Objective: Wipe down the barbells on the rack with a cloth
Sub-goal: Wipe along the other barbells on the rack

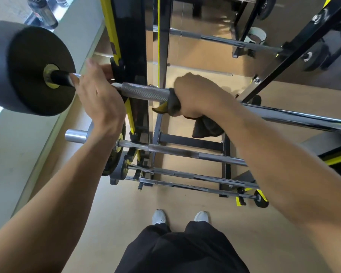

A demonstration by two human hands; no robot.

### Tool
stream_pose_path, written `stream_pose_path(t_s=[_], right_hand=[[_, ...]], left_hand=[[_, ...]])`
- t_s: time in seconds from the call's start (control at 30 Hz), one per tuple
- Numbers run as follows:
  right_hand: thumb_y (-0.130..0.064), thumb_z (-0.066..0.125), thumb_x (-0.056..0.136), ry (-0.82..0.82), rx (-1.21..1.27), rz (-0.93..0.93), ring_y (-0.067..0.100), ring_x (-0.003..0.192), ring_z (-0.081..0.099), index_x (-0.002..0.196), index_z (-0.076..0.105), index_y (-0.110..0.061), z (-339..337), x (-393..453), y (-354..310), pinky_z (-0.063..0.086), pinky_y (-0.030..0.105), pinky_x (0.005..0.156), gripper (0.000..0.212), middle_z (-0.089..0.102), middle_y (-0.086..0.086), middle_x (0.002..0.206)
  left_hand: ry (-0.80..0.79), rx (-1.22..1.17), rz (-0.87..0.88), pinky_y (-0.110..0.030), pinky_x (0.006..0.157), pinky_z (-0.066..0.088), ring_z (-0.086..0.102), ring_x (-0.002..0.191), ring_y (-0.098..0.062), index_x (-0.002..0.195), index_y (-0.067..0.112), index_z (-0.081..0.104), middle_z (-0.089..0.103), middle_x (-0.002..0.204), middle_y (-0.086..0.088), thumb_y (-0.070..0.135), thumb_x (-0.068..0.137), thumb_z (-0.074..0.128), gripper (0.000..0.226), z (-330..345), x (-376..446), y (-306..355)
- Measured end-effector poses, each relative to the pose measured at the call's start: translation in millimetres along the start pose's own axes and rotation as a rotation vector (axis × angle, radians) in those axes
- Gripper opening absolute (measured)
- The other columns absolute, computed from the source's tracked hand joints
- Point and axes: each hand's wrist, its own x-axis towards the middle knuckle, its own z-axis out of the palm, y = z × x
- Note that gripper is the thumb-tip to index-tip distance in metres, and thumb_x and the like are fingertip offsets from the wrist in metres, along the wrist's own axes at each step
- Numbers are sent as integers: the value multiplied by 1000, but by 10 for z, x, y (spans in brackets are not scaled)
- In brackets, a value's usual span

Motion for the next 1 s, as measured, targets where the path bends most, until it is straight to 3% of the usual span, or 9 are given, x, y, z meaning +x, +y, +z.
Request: stream_pose_path(t_s=[0.13, 0.27, 0.43, 0.57, 0.63, 0.77, 0.87, 0.93, 1.0], right_hand=[[-16, 61, 89, 228, 35, -67, 32, 90, 64, 104, 65, -14, 86, 379, -620, 43, 36, 66, 15, 62, 9, 94], [-9, 52, 94, 360, -27, -46, 29, 94, 67, 112, 65, -16, 192, 467, -834, 41, 36, 67, 23, 68, 5, 102], [-19, 61, 89, 216, -102, 5, 30, 95, 63, 109, 64, -16, 233, 93, -119, 36, 33, 71, 20, 66, 8, 101], [-32, 63, 86, 129, -155, 122, 28, 86, 59, 92, 58, -16, 216, -205, 352, 39, 39, 85, 19, 56, 2, 79], [-27, 64, 84, 139, -137, 150, 28, 75, 51, 81, 47, -16, 187, -160, 220, 36, 37, 80, 20, 46, 0, 70], [-14, 58, 85, 251, -49, 75, 32, 91, 62, 94, 60, -17, 133, 115, -270, 36, 34, 76, 10, 65, 8, 99], [-10, 52, 92, 333, 29, 45, 28, 98, 65, 102, 65, -23, 140, 339, -744, 39, 37, 83, 21, 68, 1, 101], [-10, 45, 97, 407, 40, 47, 25, 95, 66, 94, 63, -27, 159, 409, -919, 38, 38, 87, 25, 69, -2, 97], [-11, 46, 97, 425, 9, 2, 25, 94, 66, 99, 63, -25, 231, 415, -863, 38, 37, 83, 22, 69, -2, 97]], left_hand=[[19, -75, -47, -24, 77, 52, 65, 85, -26, 94, -7, 65, 70, 88, -16, 45, 98, 18, 71, 3, -41, 22], [-17, -1, 3, -40, 88, 52, 66, 80, -24, 94, -7, 64, 71, 81, -10, 48, 94, 17, 72, 8, -36, 28], [-57, 101, 95, -58, 109, 36, 65, 85, -27, 93, -8, 63, 69, 85, -17, 52, 91, 12, 79, -16, -21, -48], [-49, 69, 83, -60, 105, 39, 62, 83, -34, 93, -6, 63, 68, 87, -20, 49, 89, 13, 75, 18, -2, -58], [-29, 58, 78, -61, 103, 40, 61, 84, -33, 89, -3, 62, 67, 84, -15, 47, 89, 15, 69, 31, 18, -66], [3, 94, 122, -60, 100, 43, 60, 81, -26, 69, 26, 41, 65, 79, -6, 37, 91, 12, 38, 56, -20, -31], [13, 122, 138, -57, 100, 41, 53, 77, 5, 70, 23, 37, 61, 73, 7, 23, 97, 16, 34, 78, -42, -50], [-1, 135, 163, -56, 99, 42, 56, 76, 0, 69, 33, 34, 56, 69, 17, 26, 99, 18, 35, 59, -43, -52], [-12, 120, 167, -57, 101, 41, 62, 80, -15, 71, 28, 49, 60, 71, 17, 34, 97, 17, 42, 37, -28, -41]])
